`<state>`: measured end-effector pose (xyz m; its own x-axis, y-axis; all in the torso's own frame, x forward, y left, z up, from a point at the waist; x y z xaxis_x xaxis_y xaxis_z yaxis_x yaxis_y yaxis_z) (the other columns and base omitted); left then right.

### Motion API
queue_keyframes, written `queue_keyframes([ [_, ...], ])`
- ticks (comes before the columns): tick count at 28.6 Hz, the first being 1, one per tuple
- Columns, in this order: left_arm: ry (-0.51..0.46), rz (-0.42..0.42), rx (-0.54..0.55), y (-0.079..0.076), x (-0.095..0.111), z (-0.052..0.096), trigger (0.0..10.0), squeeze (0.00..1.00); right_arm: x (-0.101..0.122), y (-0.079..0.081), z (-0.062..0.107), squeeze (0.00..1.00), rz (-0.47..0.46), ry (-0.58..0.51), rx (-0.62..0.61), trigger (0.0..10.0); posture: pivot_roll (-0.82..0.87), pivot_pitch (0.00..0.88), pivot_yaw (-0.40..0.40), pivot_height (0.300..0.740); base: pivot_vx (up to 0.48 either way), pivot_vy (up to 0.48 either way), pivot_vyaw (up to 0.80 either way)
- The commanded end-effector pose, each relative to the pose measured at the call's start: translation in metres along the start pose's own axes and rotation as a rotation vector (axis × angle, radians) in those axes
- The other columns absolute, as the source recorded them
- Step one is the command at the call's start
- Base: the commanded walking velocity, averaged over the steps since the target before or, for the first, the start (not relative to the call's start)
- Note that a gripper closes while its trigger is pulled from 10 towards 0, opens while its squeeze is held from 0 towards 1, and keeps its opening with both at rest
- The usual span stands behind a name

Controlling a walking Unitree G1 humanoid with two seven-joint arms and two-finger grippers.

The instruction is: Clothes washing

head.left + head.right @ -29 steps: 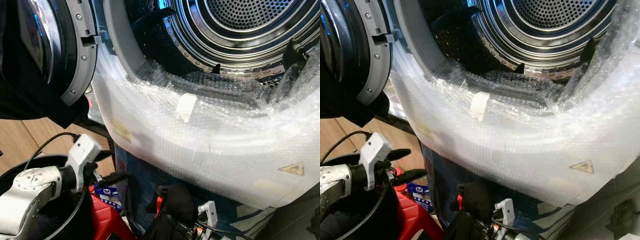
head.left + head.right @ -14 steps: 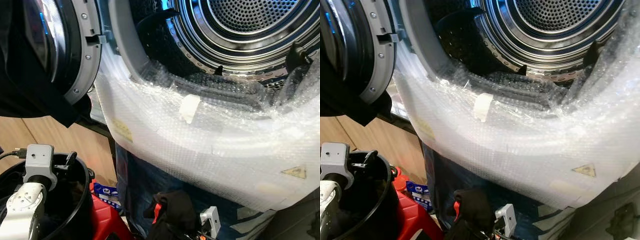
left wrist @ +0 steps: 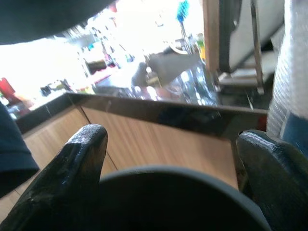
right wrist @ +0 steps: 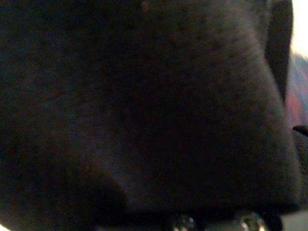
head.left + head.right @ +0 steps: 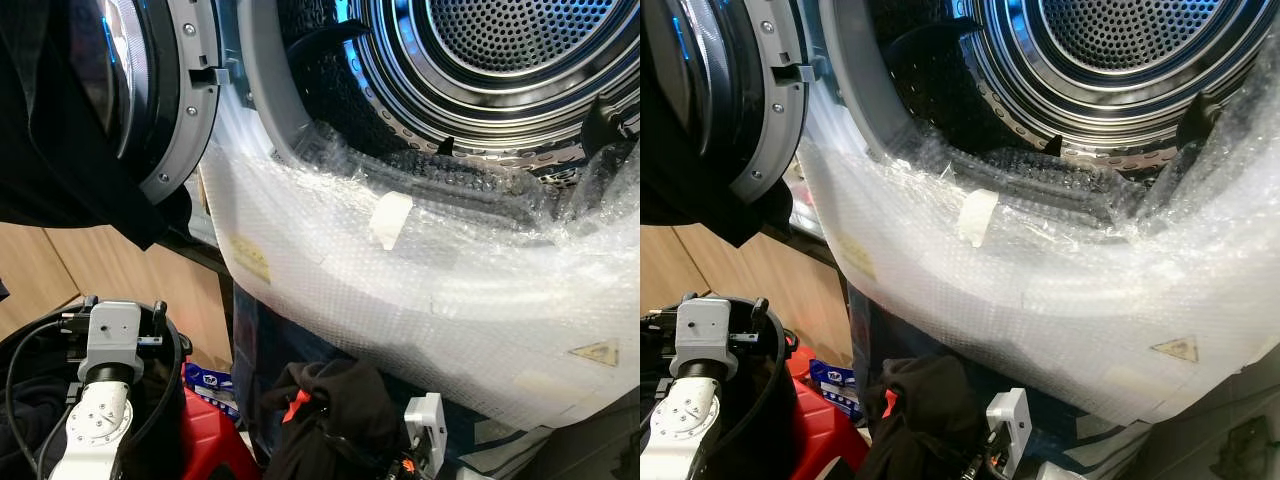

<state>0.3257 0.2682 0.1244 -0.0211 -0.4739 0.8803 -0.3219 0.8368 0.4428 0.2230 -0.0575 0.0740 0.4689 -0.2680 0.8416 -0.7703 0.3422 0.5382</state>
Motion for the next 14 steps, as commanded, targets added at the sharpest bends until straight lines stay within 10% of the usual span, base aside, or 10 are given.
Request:
queue_keyframes([
  [1,-0.002,-0.009,0.003,-0.003,-0.001,-0.001,10.0,0.0,0.022,0.015,-0.006,0.0,0.046,-0.056,0.059,0.0,0.06,0.0,-0.042,0.74,0.0,0.0,0.0],
  [6,-0.021,-0.033,-0.061,-0.014,-0.001,-0.001,10.0,0.0,0.066,0.06,-0.019,0.0,0.211,-0.07,0.225,0.0,0.05,0.0,-0.037,0.74,0.0,0.0,0.0],
  [14,-0.034,-0.046,-0.047,-0.013,-0.002,-0.001,10.0,0.0,0.143,0.088,-0.032,0.0,0.348,-0.246,0.282,0.0,0.06,0.0,-0.046,0.74,0.0,0.0,0.0],
])
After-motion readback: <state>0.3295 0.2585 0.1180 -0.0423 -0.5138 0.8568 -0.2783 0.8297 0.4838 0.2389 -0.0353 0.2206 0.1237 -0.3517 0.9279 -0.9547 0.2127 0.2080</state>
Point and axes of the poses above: a point about 5 cm out from each wrist's last joint towards the gripper, its own z axis pointing back from the gripper into the wrist, its own x axis along the axis of the wrist's last joint, y = z × x, the point moved 5 cm from there along -z, pointing out of the wrist towards the gripper, and after that the axes turned 8 degrees about -z, right-handed, at the moved point
